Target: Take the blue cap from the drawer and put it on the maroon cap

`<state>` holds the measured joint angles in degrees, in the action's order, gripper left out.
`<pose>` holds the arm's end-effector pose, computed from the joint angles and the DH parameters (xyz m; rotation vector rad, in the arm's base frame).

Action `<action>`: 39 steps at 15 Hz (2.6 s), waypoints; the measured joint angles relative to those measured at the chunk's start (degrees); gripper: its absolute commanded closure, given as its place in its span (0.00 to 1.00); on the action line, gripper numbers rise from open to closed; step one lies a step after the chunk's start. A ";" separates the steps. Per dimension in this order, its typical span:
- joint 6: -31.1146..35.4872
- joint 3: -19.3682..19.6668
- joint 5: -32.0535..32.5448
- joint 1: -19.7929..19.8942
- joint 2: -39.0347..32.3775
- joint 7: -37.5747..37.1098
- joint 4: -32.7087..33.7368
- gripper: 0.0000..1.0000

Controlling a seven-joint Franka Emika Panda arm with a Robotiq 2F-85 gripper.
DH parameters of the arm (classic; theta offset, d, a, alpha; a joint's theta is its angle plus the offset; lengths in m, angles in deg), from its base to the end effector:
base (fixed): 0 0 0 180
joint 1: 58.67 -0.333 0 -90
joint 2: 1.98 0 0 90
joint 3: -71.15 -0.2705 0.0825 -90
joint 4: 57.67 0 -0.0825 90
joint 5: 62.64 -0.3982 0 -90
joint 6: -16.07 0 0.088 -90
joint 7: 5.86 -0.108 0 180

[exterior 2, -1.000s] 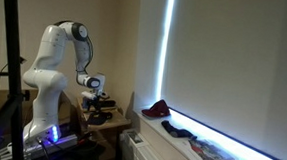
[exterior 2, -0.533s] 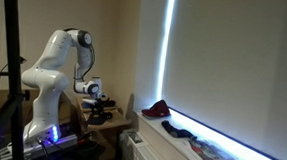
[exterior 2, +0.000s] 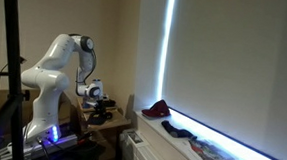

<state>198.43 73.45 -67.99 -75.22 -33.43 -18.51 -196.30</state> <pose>0.4585 0.1044 0.0562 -3.0863 0.0890 -0.3298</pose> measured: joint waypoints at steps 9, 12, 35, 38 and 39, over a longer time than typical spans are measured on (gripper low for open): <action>-0.51 2.00 -1.17 -1.11 -3.17 -0.52 1.26 0.82; -0.91 3.81 -1.17 -2.36 -3.14 -0.68 1.18 0.99; -0.90 -12.32 -11.96 35.81 28.60 1.96 -13.75 0.99; 2.31 -10.15 -10.26 34.90 27.85 1.73 -13.91 0.99; 5.53 -7.65 -9.30 34.53 27.13 1.80 -13.36 0.99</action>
<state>203.96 65.80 -77.29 -40.70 -6.30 -16.71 -209.66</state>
